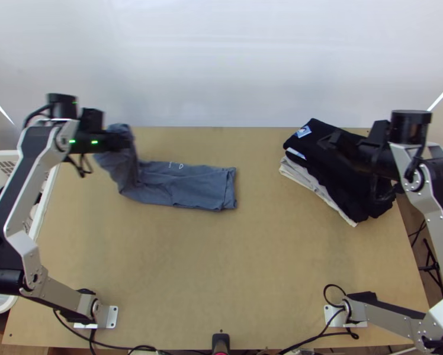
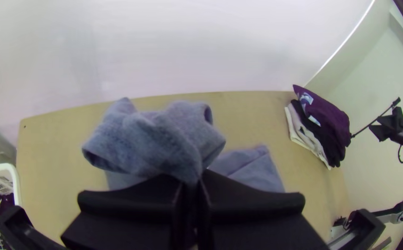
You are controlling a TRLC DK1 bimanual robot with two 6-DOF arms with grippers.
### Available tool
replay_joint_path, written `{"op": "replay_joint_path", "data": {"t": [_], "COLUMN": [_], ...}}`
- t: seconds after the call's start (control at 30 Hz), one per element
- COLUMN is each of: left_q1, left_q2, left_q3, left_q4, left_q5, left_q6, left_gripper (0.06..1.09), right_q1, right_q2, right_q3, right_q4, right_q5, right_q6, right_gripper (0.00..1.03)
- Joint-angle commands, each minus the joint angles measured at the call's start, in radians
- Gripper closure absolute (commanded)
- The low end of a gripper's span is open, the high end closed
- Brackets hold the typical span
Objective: Fold the t-shirt
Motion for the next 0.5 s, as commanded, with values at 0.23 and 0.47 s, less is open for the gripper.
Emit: {"op": "replay_joint_path", "data": {"t": [0.23,0.47], "left_q1": [-0.311,-0.393], "left_q2": [0.156,0.259], "left_q3": [0.100,0.142], "left_q4": [-0.011,-0.006], "left_q5": [-0.080,-0.080], "left_q6": [-0.074,-0.115], "left_gripper": [1.05,1.05], "right_q1": [-0.145,-0.171], "right_q2": [-0.100,-0.107], "right_q3": [-0.030,-0.033], "right_q4": [-0.011,-0.013], "right_q5": [-0.076,-0.089], "right_q6": [-0.031,-0.039], "right_gripper": [0.06,0.06]}}
